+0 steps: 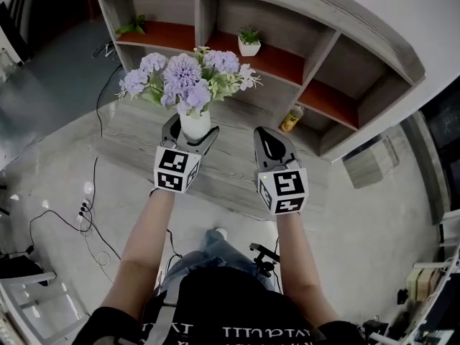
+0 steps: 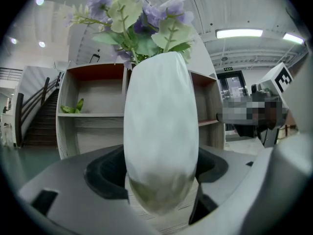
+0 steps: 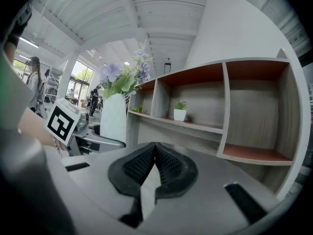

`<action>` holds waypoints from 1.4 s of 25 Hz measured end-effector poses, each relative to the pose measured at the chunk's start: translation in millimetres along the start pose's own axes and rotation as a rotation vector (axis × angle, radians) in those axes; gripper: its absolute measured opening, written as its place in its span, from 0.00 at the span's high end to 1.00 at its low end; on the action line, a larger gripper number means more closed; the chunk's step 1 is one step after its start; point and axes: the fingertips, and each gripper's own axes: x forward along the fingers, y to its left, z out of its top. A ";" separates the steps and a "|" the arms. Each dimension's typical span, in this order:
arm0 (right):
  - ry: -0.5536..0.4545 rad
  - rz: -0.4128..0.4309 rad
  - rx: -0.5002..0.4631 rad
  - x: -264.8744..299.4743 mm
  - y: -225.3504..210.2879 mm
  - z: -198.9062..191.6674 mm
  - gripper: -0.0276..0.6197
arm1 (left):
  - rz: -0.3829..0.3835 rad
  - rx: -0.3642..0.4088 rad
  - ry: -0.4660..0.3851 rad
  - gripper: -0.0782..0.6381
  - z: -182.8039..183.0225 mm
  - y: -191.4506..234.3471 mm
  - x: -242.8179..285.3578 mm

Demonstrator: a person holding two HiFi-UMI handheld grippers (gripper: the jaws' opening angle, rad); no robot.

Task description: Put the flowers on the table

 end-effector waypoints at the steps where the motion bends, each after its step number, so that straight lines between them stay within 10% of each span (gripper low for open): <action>1: 0.007 0.000 0.001 3.3 0.4 -3.0 0.93 | -0.007 0.003 -0.005 0.36 -2.1 1.3 3.3; 35: 0.179 -0.155 0.180 110.0 9.2 -95.0 0.94 | -0.262 0.085 -0.019 0.36 -115.5 33.0 102.3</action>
